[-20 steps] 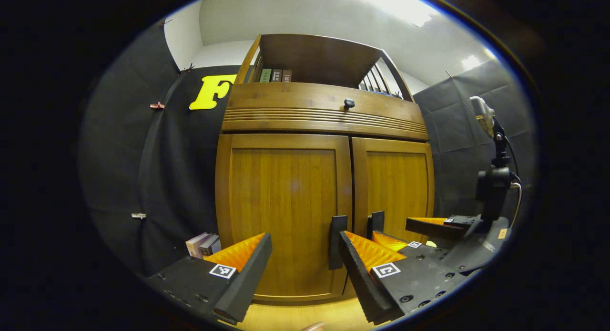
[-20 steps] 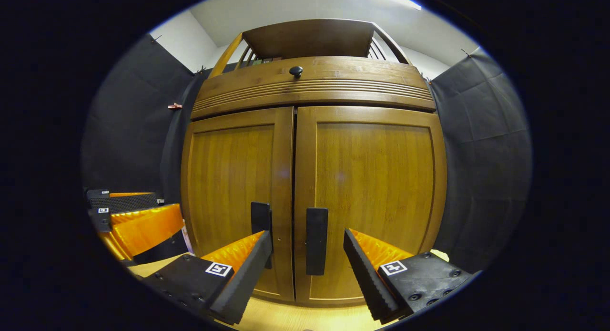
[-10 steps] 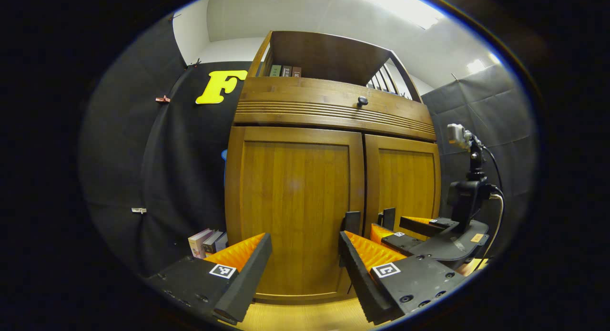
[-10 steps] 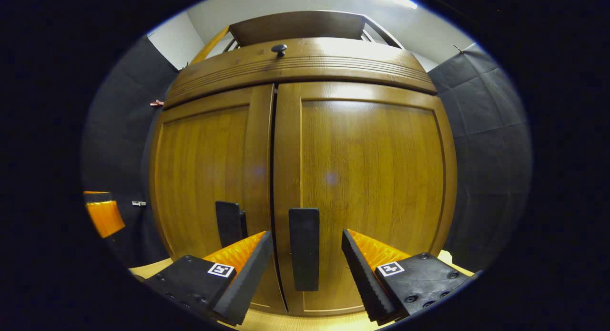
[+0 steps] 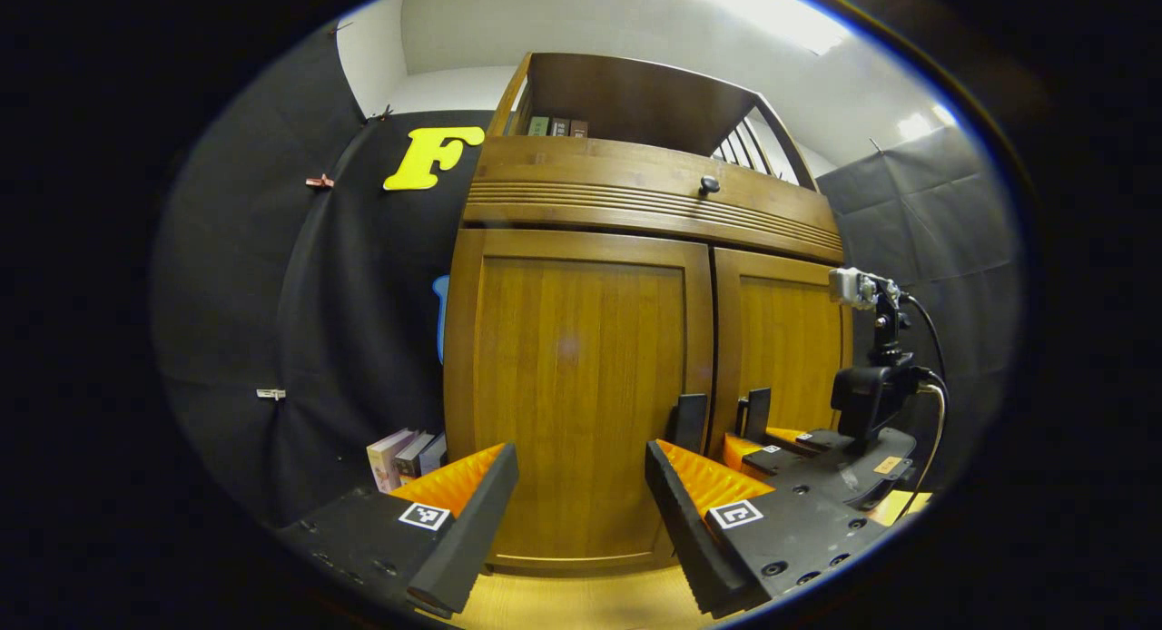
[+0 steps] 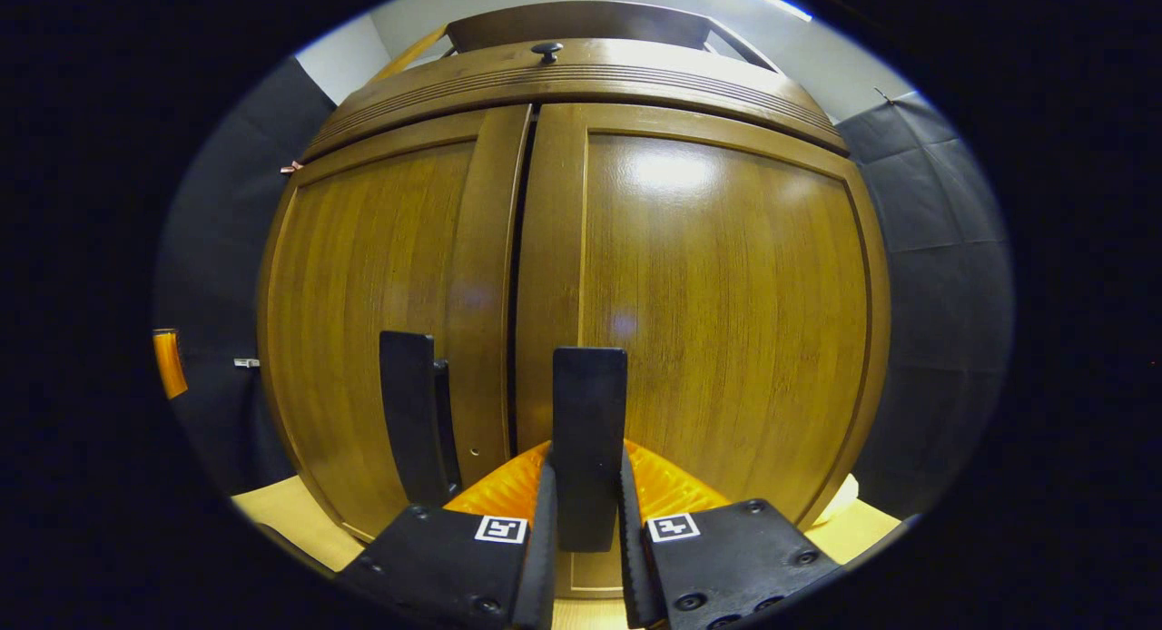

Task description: Open the right door of the double-door shoe cabinet with the right hand, and open the left door with the left hand.

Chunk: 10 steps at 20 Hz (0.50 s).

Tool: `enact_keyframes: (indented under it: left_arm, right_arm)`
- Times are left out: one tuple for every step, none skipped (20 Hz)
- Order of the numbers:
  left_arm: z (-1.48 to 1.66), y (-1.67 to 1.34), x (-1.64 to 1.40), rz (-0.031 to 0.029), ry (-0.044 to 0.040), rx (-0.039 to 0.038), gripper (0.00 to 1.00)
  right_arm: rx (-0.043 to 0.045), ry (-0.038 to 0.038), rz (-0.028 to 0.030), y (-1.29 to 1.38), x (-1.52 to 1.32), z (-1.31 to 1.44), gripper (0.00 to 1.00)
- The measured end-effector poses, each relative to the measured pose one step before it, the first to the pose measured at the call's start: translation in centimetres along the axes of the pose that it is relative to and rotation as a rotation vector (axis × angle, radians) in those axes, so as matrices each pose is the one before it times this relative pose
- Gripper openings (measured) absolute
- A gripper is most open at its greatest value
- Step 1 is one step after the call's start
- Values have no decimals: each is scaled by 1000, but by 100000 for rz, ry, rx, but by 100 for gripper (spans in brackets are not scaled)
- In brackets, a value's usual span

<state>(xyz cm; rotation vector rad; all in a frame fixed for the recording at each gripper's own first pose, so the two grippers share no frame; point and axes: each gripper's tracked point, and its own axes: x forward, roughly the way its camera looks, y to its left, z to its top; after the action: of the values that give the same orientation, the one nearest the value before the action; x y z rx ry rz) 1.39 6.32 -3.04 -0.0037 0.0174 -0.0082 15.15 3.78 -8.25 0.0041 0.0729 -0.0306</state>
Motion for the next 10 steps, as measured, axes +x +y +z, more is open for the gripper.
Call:
enact_keyframes:
  left_arm:
    - [-12, -10, 10, 164, 259, -424, 87]
    - [-119, 8, 26, 124, 405, -246, 88]
    - [-76, -43, -14, 154, 301, -20, 88]
    - [-143, -21, -109, 92, 235, 82, 88]
    - [61, -87, -73, 26, 208, 210, 88]
    - [-3, -135, -147, 149, 11, 393, 88]
    - [167, -84, -96, 309, -108, 561, 88]
    - [89, -198, -182, 421, -275, 611, 88]
    - [134, -166, -118, 225, -314, 551, 88]
    - [43, -297, -112, -81, -171, 341, 88]
  right_arm:
    - [-280, 135, 583, 133, 453, 132, 26]
    - [262, 599, 596, -37, -539, -43, 23]
    - [-437, 164, 520, -36, -90, 4, 23]
    - [-251, 190, 465, -66, -155, -19, 22]
    - [277, -153, 519, 10, -73, 10, 23]
    - [233, 115, 747, 7, -195, 133, 22]
    - [596, 424, 924, 5, -205, 86, 22]
    - [311, 241, 952, 28, -524, -113, 22]
    - [24, 121, 1066, -2, -540, 8, 22]
    - [40, -110, 1194, -70, -528, 45, 22]
